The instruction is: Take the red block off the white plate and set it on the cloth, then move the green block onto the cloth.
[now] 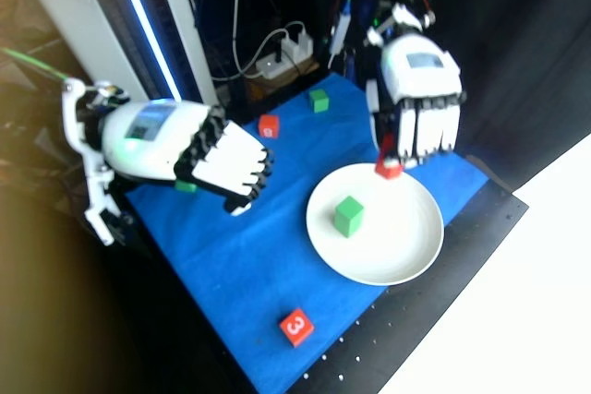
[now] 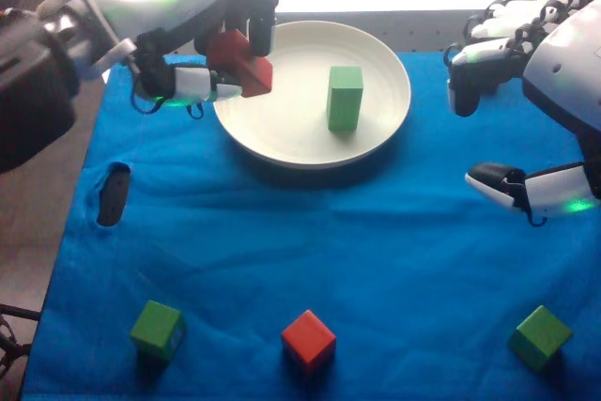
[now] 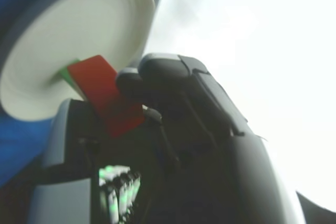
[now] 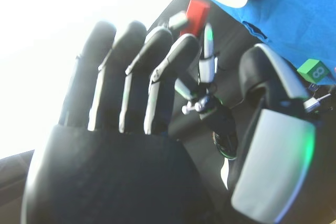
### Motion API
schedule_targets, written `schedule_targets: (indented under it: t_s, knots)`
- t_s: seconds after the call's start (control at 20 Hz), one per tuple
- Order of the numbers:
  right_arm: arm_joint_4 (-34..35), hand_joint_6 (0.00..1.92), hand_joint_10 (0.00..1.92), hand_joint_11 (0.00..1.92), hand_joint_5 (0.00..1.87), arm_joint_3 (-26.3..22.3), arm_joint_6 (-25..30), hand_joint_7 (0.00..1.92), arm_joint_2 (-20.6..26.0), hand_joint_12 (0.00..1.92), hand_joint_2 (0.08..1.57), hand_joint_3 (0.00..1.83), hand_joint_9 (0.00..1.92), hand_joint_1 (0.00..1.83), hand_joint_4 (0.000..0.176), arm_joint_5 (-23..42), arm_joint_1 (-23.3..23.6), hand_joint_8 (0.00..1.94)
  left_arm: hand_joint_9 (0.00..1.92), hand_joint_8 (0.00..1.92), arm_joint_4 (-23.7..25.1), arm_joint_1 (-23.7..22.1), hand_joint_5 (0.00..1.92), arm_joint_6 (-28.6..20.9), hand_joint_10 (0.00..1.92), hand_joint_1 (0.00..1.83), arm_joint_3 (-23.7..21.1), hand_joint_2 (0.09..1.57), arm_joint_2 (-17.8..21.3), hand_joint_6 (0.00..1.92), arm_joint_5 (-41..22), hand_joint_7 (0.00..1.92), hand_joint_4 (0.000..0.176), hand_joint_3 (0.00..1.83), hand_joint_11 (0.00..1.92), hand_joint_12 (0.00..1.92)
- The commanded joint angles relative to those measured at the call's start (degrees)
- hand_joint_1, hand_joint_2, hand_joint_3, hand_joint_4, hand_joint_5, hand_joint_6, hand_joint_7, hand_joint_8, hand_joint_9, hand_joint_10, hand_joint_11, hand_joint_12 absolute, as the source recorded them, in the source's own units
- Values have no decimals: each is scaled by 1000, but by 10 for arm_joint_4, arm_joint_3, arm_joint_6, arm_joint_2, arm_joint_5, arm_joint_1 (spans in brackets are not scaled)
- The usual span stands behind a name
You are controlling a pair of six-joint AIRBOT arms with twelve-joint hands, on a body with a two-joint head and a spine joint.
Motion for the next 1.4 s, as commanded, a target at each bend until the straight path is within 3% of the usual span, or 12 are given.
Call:
schedule_targets:
  t_s: [0.0,0.2,0.25,0.35,0.5,0.6,0.75,0.9,1.0,1.05,1.25,1.35]
  knots:
    - [-20,990,1479,397,768,0,-2,620,-1,1798,625,566,536,1021,0,-69,7,1278,746,1316,17,0,670,-29,1511,1340,-3,1222,8,1285,-97,809,0,0,632,1646]
    - [-20,984,1496,403,763,0,-2,626,-1,1814,663,448,547,1063,0,-69,7,1277,775,1267,39,21,696,-48,1468,1346,-54,1202,49,1235,-163,847,0,2,644,1660]
    - [-20,950,1485,406,771,0,-2,624,-1,1801,665,450,542,1046,0,-69,7,1264,764,1304,42,28,735,-48,1301,1219,-66,1206,59,1232,-179,871,0,0,652,1662]
    - [-20,896,1466,403,778,0,-2,640,-1,1808,662,442,550,1060,0,-69,7,1242,773,1286,47,41,775,-48,1221,1183,-89,1200,78,1218,-208,873,0,0,652,1677]
    - [-20,921,1410,378,758,-1,-2,640,-1,1786,693,428,544,999,0,-69,7,1211,809,1248,58,66,738,-48,1412,1342,-127,1195,109,1238,-249,813,0,0,698,1528]
    - [-20,985,1534,458,766,-2,-2,668,-1,1851,673,409,584,1035,0,-69,7,1332,918,1172,61,86,708,-48,1331,1359,-148,1175,124,1174,-265,851,0,0,863,1387]
    - [-20,929,1460,446,784,-3,-2,668,0,1785,682,401,581,1036,0,-69,7,1236,901,1191,61,127,696,-48,1352,1357,-178,1182,141,1177,-288,840,0,0,847,1352]
    - [-20,1002,1578,389,752,-3,-2,611,0,1892,684,427,519,1035,0,-69,7,1371,928,1235,60,166,757,-48,1321,1353,-200,1170,150,1092,-295,843,0,0,801,1365]
    - [-19,1023,1665,428,744,-5,-2,581,0,1921,669,431,507,1044,0,-69,7,1443,867,1395,52,193,728,-49,1035,1175,-212,1228,151,1213,-298,826,0,1,773,1379]
    - [-19,1044,1672,445,745,-5,-2,594,0,1921,660,428,528,1041,0,-69,7,1460,843,1348,51,197,724,-49,1369,1307,-213,1210,151,1147,-297,792,0,0,705,1379]
    - [-19,1031,1619,455,691,-5,-2,590,1,1905,687,408,544,973,0,-69,7,1423,705,1407,35,222,633,-49,1536,1330,-217,1247,144,1309,-284,744,0,0,510,1357]
    - [-19,1058,1630,440,688,-5,-2,579,1,1913,701,415,531,968,0,-69,7,1439,720,1402,27,230,649,-49,1528,1330,-216,1243,139,1316,-276,728,0,0,531,1420]
